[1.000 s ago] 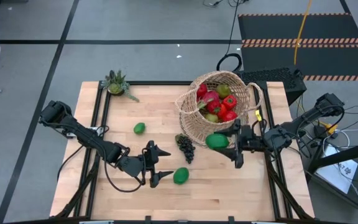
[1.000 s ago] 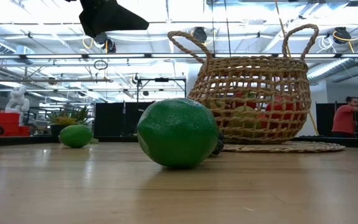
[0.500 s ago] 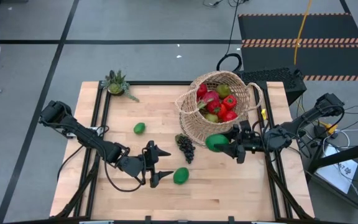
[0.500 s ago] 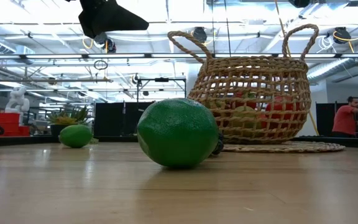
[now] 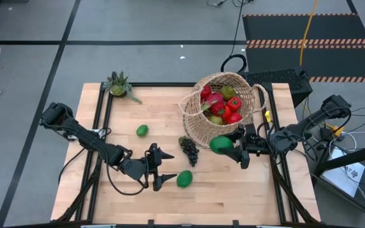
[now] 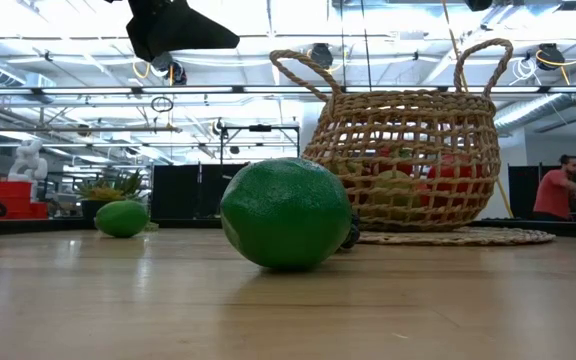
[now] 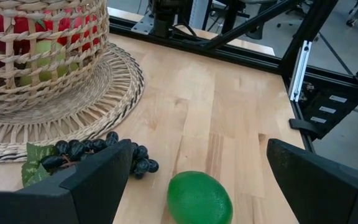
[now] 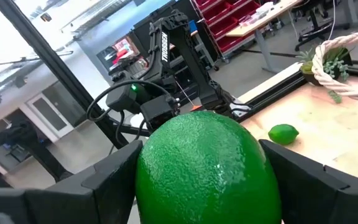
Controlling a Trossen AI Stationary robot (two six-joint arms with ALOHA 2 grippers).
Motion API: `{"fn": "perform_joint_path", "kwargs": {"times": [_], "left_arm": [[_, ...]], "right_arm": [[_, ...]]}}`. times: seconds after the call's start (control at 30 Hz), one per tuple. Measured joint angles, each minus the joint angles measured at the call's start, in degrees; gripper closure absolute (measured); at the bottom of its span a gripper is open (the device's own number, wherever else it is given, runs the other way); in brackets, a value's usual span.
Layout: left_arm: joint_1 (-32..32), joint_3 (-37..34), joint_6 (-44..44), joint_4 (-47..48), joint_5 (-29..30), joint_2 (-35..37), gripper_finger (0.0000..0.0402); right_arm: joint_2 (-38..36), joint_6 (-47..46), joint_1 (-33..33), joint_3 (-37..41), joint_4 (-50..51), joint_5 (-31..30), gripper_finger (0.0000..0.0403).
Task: Build produce basket
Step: Put the green lime into the brown basket
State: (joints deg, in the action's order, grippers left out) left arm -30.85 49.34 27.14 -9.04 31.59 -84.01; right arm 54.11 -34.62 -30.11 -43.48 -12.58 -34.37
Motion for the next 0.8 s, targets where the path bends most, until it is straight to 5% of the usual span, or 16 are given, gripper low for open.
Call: {"fn": "perform_joint_path", "kwargs": {"times": [0.8], "left_arm": [[0.0,0.0,0.0,-0.1,0.0,0.0,0.0032]], "right_arm": [[0.0,31.7,0.0,0.0,-0.9,0.0,0.0103]]}}
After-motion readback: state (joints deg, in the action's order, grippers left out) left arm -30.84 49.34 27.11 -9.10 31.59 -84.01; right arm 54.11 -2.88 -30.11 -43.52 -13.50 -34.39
